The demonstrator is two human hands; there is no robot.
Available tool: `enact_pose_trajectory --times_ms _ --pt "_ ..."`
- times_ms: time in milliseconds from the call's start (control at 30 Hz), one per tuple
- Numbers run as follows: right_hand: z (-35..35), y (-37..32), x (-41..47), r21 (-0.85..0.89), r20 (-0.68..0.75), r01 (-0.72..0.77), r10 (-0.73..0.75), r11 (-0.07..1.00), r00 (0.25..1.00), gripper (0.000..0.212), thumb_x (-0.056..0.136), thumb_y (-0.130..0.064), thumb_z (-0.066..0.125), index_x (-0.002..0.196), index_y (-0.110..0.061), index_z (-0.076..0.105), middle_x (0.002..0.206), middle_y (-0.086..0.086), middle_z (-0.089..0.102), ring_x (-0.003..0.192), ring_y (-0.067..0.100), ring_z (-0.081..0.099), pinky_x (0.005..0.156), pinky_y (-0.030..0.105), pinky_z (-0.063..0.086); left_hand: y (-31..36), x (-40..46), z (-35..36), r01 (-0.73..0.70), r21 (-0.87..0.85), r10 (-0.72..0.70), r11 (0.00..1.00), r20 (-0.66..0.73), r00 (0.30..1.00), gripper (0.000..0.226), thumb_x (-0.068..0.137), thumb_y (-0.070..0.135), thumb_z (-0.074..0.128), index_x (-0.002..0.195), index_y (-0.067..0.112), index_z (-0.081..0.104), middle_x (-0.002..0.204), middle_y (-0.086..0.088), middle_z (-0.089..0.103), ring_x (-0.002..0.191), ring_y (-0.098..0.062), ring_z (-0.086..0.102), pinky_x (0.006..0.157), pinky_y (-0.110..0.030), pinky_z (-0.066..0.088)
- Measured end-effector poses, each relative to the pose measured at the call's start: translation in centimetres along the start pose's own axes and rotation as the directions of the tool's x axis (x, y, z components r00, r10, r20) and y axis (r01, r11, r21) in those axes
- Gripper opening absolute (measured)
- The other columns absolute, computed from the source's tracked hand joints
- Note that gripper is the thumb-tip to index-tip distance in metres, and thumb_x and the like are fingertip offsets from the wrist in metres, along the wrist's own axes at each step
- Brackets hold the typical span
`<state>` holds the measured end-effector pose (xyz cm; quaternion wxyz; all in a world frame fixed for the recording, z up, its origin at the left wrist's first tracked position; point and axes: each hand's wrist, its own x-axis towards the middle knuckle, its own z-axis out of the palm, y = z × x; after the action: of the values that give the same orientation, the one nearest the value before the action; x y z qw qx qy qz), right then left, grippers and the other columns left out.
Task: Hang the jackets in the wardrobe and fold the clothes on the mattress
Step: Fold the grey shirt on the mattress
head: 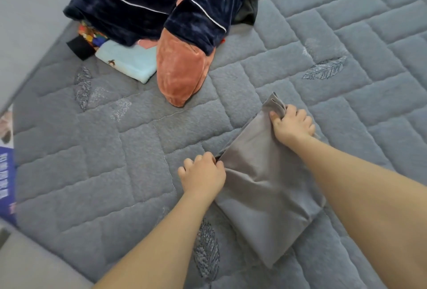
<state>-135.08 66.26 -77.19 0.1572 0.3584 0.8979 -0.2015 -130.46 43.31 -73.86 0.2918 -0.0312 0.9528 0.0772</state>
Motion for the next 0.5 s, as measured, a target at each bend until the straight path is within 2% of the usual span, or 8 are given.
enact_pose_trajectory --times_ms 100,200,267,333,433,467,500 --pt "-0.6 0.2 0.9 -0.036 0.058 -0.032 0.034 0.999 0.998 0.067 0.095 -0.063 0.035 0.138 -0.012 0.038 0.147 0.017 0.034 0.139 0.036 0.028 0.113 0.044 0.019 -0.5 0.7 -0.9 -0.002 0.117 -0.020 0.993 0.190 0.982 0.031 0.083 0.046 0.050 0.101 0.023 0.062 0.115 -0.003 0.062 0.118 -0.030 0.040 0.098 -0.046 0.025" --pt "-0.9 -0.1 1.6 -0.073 0.093 -0.050 0.057 0.996 0.994 0.072 0.095 -0.066 0.030 0.140 -0.009 0.036 0.149 0.017 0.033 0.140 0.036 0.026 0.114 0.045 0.019 -1.3 1.4 -2.1 0.017 0.078 -0.040 0.997 0.290 0.956 0.021 0.079 0.043 0.061 0.076 0.022 0.059 0.101 0.002 0.064 0.113 -0.026 0.046 0.099 -0.045 0.024" --pt "-0.8 -0.3 1.8 -0.081 0.099 -0.079 0.087 0.994 0.991 0.072 0.096 -0.065 0.027 0.142 -0.010 0.035 0.150 0.017 0.032 0.141 0.035 0.026 0.114 0.045 0.019 -2.1 1.8 -2.8 0.063 -0.041 -0.051 0.997 0.243 0.969 0.027 0.082 0.040 0.060 0.064 0.020 0.053 0.084 0.006 0.062 0.107 -0.024 0.051 0.095 -0.043 0.025" --pt "-0.9 -0.6 1.8 -0.082 0.104 -0.105 0.113 0.991 0.988 0.070 0.097 -0.064 0.023 0.143 -0.012 0.034 0.152 0.016 0.031 0.141 0.034 0.025 0.113 0.045 0.018 -2.9 2.2 -3.0 0.102 -0.110 -0.089 0.989 0.121 0.989 0.027 0.086 0.036 0.052 0.066 0.019 0.054 0.079 0.007 0.061 0.106 -0.024 0.053 0.086 -0.041 0.024" --pt "-1.2 -0.7 2.3 -0.057 0.110 -0.122 0.128 0.991 0.986 0.067 0.098 -0.063 0.019 0.145 -0.017 0.035 0.152 0.015 0.032 0.141 0.035 0.026 0.113 0.047 0.019 -2.9 2.6 -2.3 0.051 -0.042 -0.052 0.998 -0.010 0.999 0.017 0.091 0.033 0.047 0.080 0.023 0.053 0.103 0.003 0.061 0.116 -0.024 0.047 0.093 -0.042 0.026" --pt "-1.2 -0.7 2.5 -0.052 0.111 -0.126 0.131 0.991 0.985 0.067 0.098 -0.063 0.019 0.145 -0.017 0.036 0.152 0.016 0.033 0.141 0.036 0.027 0.113 0.047 0.019 -2.4 2.6 -2.1 0.025 -0.073 -0.026 0.997 -0.006 1.000 0.005 0.088 0.030 0.049 0.087 0.026 0.052 0.113 0.001 0.058 0.118 -0.025 0.046 0.096 -0.042 0.029" --pt "-1.2 -0.7 2.6 -0.048 0.107 -0.128 0.132 0.991 0.985 0.068 0.098 -0.063 0.021 0.144 -0.016 0.037 0.151 0.016 0.034 0.140 0.036 0.028 0.113 0.047 0.020 -1.8 2.7 -1.8 0.004 -0.106 -0.002 0.994 0.012 1.000 0.011 0.084 0.027 0.052 0.094 0.028 0.051 0.118 0.000 0.056 0.120 -0.025 0.045 0.098 -0.042 0.032"
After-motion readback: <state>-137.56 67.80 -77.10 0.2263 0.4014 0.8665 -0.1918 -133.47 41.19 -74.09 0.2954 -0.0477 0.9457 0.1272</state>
